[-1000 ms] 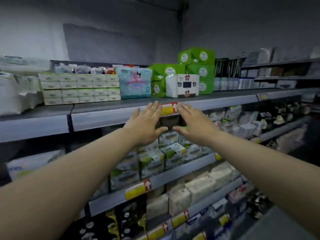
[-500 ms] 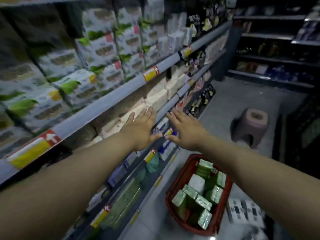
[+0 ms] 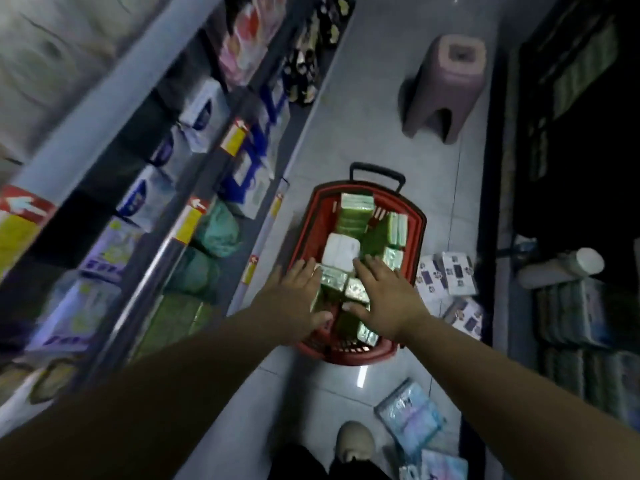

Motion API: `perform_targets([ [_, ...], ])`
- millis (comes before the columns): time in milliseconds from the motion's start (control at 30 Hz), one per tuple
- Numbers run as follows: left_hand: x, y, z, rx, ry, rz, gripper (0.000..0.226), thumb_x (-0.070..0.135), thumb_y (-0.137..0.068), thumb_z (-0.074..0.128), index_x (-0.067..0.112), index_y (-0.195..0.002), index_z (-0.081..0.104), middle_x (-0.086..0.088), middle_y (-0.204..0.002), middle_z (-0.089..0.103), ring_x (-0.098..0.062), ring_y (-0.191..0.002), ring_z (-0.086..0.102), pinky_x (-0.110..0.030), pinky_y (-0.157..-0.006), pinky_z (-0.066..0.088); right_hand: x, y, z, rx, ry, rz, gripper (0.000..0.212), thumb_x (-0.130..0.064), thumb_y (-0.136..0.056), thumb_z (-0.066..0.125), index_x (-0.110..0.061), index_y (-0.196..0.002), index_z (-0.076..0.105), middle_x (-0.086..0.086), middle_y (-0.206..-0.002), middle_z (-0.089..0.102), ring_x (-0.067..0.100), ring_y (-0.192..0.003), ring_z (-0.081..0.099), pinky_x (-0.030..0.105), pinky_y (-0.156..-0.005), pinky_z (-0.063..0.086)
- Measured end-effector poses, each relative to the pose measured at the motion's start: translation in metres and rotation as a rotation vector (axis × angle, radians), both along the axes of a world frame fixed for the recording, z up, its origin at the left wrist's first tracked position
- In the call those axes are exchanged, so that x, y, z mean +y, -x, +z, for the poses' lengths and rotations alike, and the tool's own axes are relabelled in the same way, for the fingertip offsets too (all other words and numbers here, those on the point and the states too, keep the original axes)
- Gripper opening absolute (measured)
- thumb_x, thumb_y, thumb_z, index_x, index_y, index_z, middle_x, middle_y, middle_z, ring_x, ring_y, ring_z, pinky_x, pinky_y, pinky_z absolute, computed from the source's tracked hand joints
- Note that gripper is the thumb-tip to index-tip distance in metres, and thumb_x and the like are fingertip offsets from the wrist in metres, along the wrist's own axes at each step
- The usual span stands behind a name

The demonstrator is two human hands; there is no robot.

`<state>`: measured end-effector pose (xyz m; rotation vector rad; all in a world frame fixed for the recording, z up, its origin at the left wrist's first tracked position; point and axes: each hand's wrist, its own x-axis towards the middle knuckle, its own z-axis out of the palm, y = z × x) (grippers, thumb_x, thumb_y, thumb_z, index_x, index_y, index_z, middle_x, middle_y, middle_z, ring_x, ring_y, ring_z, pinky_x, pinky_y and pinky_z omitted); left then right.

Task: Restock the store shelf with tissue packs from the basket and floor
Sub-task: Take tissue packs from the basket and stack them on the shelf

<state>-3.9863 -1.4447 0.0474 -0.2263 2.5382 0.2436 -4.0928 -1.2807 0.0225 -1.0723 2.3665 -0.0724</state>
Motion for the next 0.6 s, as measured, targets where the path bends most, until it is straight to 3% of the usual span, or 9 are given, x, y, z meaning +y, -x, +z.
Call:
perform_targets([
  [67, 0.012, 0.001, -0.046, -0.023, -0.039, -0.004, 0.083, 0.057, -0.096, 0.038, 0.014, -0.155, 0.0, -0.005, -0.163, -0.006, -0.02, -0.15, -0.005, -0.045, -0.118, 0.0, 0.016, -0.005, -0.047, -0.025, -0.029, -0.045, 0.099, -0.077, -0.077, 0.019, -0.018, -0.156, 0.004, 0.012, -0.163, 0.008, 0.027, -0.15, 0.005, 0.043, -0.121, 0.009],
  [233, 0.023, 0.006, -0.14, -0.057, -0.086, -0.062, 0.082, 0.058, -0.095, 0.038, 0.013, -0.155, 0.005, -0.009, -0.163, 0.001, -0.022, -0.15, 0.001, -0.046, -0.118, 0.002, 0.048, -0.011, -0.148, -0.133, -0.111, -0.151, 0.091, -0.064, -0.09, 0.046, -0.017, -0.156, 0.003, 0.016, -0.162, 0.006, 0.029, -0.15, 0.002, 0.037, -0.121, 0.008],
  [367, 0.027, 0.011, -0.204, -0.108, -0.108, -0.04, 0.081, 0.058, -0.096, 0.035, 0.013, -0.155, 0.002, -0.007, -0.163, -0.001, -0.021, -0.15, -0.002, -0.046, -0.118, 0.001, 0.052, -0.003, -0.205, -0.051, -0.189, -0.11, 0.097, -0.063, -0.088, 0.05, -0.013, -0.155, 0.0, 0.014, -0.162, 0.007, 0.028, -0.15, 0.004, 0.039, -0.121, 0.005],
  [467, 0.035, 0.006, -0.24, -0.114, -0.153, 0.022, 0.08, 0.056, -0.097, 0.035, 0.012, -0.155, 0.002, -0.007, -0.163, -0.001, -0.02, -0.15, -0.001, -0.047, -0.118, 0.002, 0.043, 0.0, -0.24, 0.005, -0.32, -0.099, 0.108, -0.061, -0.087, 0.054, -0.011, -0.152, -0.016, 0.017, -0.162, 0.0, 0.03, -0.15, -0.001, 0.044, -0.12, 0.0],
  [600, 0.052, -0.01, -0.273, 0.001, -0.307, 0.244, 0.078, 0.05, -0.096, 0.044, 0.011, -0.154, 0.01, -0.009, -0.162, 0.012, -0.023, -0.149, 0.009, -0.05, -0.119, 0.015, 0.032, -0.016, -0.278, 0.197, -0.483, -0.084, 0.086, -0.03, -0.098, 0.042, -0.011, -0.149, -0.023, 0.027, -0.159, -0.008, 0.037, -0.149, 0.0, 0.057, -0.115, -0.01],
])
